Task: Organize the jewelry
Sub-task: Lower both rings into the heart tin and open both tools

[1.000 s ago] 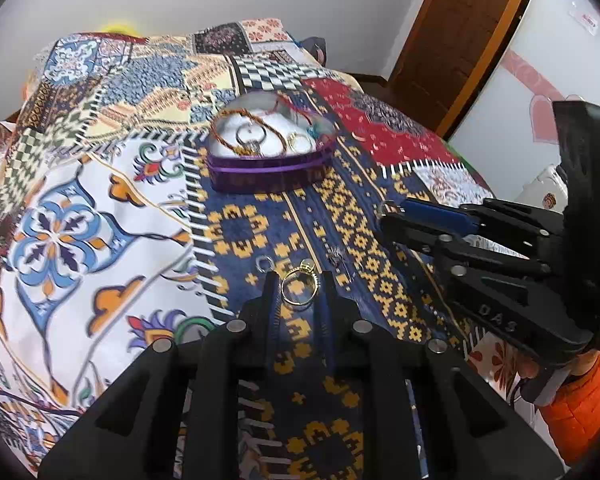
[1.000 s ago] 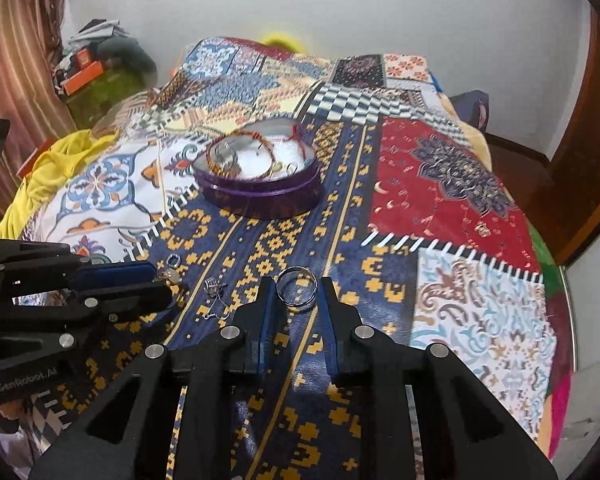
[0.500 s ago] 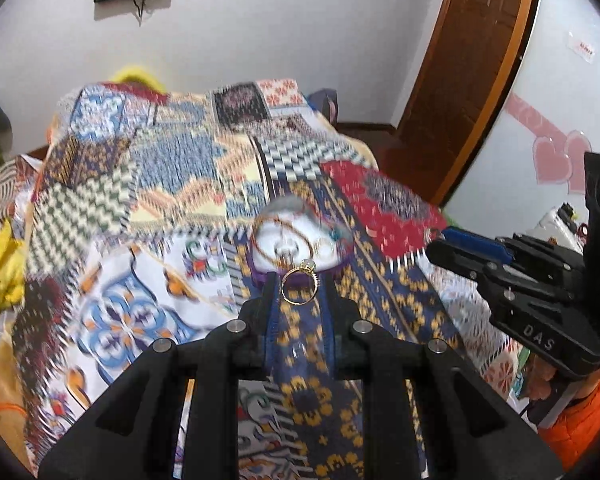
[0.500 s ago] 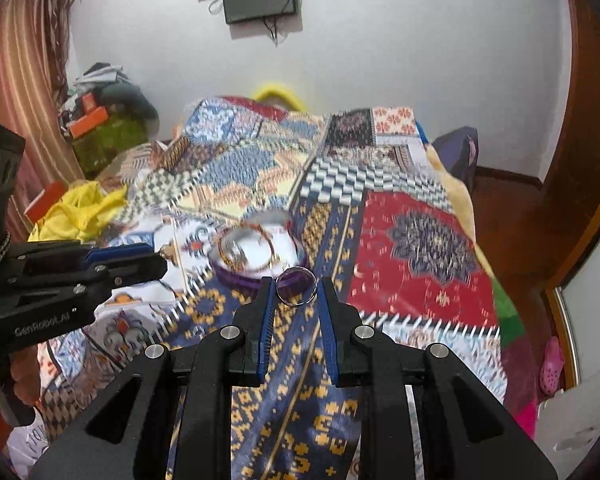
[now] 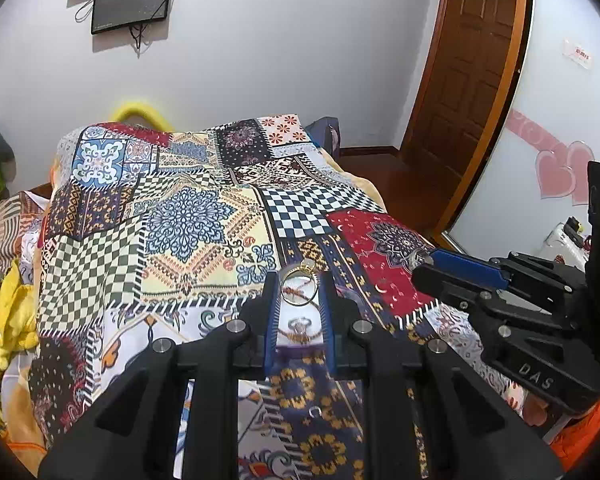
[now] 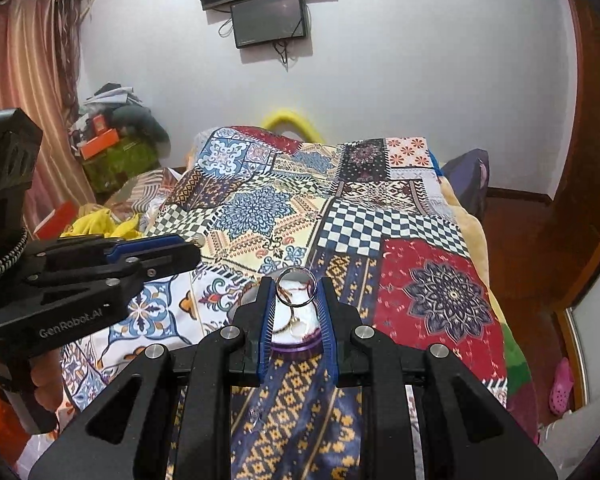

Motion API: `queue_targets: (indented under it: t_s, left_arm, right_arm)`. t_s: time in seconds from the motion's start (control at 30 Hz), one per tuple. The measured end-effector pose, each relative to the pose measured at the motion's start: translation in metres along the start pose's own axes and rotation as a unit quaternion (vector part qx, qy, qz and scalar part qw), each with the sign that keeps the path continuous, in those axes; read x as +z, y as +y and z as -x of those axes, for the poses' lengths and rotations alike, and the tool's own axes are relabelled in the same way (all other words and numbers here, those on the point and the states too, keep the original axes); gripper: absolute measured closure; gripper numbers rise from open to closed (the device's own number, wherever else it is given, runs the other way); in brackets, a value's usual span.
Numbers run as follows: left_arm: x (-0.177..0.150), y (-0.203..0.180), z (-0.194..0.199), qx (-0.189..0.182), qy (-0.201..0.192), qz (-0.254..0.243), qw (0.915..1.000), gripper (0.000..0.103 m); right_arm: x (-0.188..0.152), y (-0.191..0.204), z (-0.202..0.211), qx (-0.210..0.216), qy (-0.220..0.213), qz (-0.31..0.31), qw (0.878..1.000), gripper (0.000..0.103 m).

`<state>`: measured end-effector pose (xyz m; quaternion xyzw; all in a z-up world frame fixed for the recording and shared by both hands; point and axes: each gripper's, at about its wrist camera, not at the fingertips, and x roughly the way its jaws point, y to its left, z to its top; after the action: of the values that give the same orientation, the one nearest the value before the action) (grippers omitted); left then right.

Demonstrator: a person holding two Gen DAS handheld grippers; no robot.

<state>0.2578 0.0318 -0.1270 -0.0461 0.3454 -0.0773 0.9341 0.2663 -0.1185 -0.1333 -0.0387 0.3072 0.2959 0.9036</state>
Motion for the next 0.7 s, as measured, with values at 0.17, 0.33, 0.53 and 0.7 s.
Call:
queue_targets:
  t_s: [0.17,0.33,0.53,0.7]
  left_arm:
    - [0.006,0.005,-0.015,0.000,0.005,0.002,1.0000,0.085]
    - [0.004,0.011,-0.034,-0.003,0.022,0.003,0.9997,0.085]
    - [0.000,0.019,-0.056,-0.008,0.047,0.006,0.9989,0.085]
    - [-0.001,0.027,-0.071,-0.026,0.067,0.019,0.9972,0.085]
  right_arm:
    - [0.001,-0.001,-0.015,-0.001,0.007,-0.003,1.000,0.084]
    - [-0.001,-0.001,-0.033,0.001,0.024,-0.004,1.000,0.084]
    - [-0.005,-0.003,-0.058,0.007,0.056,-0.002,0.998,0.084]
    - [-0.007,-0.007,-0.071,0.013,0.078,0.002,0.997,0.084]
